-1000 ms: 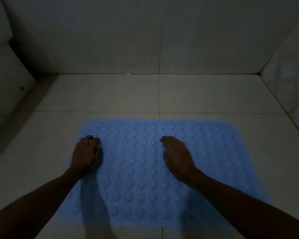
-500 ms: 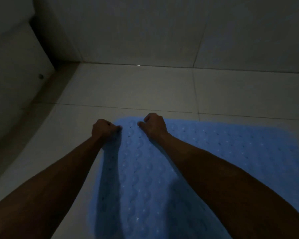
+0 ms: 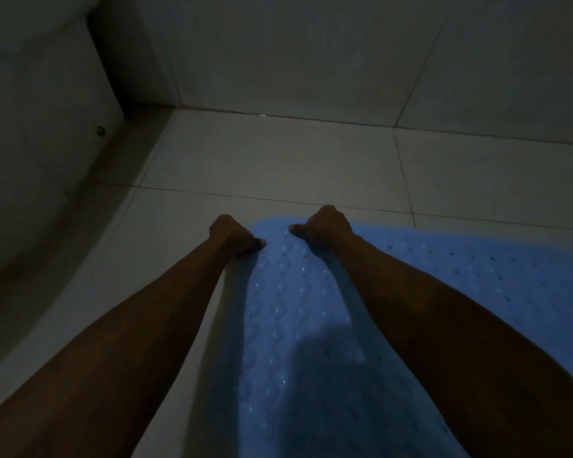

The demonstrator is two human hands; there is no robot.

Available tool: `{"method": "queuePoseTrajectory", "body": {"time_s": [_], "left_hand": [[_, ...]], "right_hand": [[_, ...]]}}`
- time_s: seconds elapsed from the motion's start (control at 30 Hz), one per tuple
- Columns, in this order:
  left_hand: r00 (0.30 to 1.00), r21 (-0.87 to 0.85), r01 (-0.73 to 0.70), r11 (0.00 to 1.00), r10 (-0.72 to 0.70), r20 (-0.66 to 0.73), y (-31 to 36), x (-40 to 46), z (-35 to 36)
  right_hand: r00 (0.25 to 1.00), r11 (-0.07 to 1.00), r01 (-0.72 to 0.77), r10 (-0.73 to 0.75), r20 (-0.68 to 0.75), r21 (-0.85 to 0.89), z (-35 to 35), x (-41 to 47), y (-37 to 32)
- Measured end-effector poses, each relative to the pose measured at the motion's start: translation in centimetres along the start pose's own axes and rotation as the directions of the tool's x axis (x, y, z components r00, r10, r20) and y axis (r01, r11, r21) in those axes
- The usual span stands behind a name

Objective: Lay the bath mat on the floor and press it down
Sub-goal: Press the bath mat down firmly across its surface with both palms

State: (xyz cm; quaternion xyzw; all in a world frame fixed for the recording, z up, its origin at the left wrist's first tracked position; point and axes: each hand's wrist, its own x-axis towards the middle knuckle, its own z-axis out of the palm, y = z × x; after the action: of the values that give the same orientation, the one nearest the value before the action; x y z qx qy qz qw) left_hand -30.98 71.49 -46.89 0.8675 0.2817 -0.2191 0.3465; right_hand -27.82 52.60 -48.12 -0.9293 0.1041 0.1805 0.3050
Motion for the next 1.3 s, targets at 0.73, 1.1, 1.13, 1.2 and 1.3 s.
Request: {"method": "queuePoseTrajectory", "body": {"time_s": [0.73, 1.1, 1.13, 1.2, 1.3], "left_hand": [[0.991, 0.209, 0.017, 0.978, 0.011, -0.132, 0.4, -0.3, 0.7], [0.989, 0.241, -0.129, 0.962, 0.142, -0.037, -2.2, 0.3, 0.4], [0.989, 0.244, -0.126, 0.962, 0.140, -0.038, -2.1, 0.3, 0.4], [0.989, 0.244, -0.132, 0.961, 0.146, -0.038, -2.1, 0.6, 0.4], [0.982, 0.235, -0.165, 0.958, 0.181, -0.046, -2.4, 0.6, 0.6]], "right_hand": [[0.956, 0.951, -0.294, 0.293, -0.020, -0.094, -0.5, -0.8, -4.4], [0.990, 0.974, 0.088, -0.063, 0.124, -0.208, 1.9, -2.6, 0.7], [0.985, 0.970, 0.091, -0.054, 0.163, -0.227, 1.5, -2.6, 0.5], [0.980, 0.965, 0.091, -0.044, 0.192, -0.245, 1.1, -2.7, 0.3], [0.990, 0.981, 0.024, 0.004, 0.144, -0.193, 0.9, -3.0, -0.1]]}}
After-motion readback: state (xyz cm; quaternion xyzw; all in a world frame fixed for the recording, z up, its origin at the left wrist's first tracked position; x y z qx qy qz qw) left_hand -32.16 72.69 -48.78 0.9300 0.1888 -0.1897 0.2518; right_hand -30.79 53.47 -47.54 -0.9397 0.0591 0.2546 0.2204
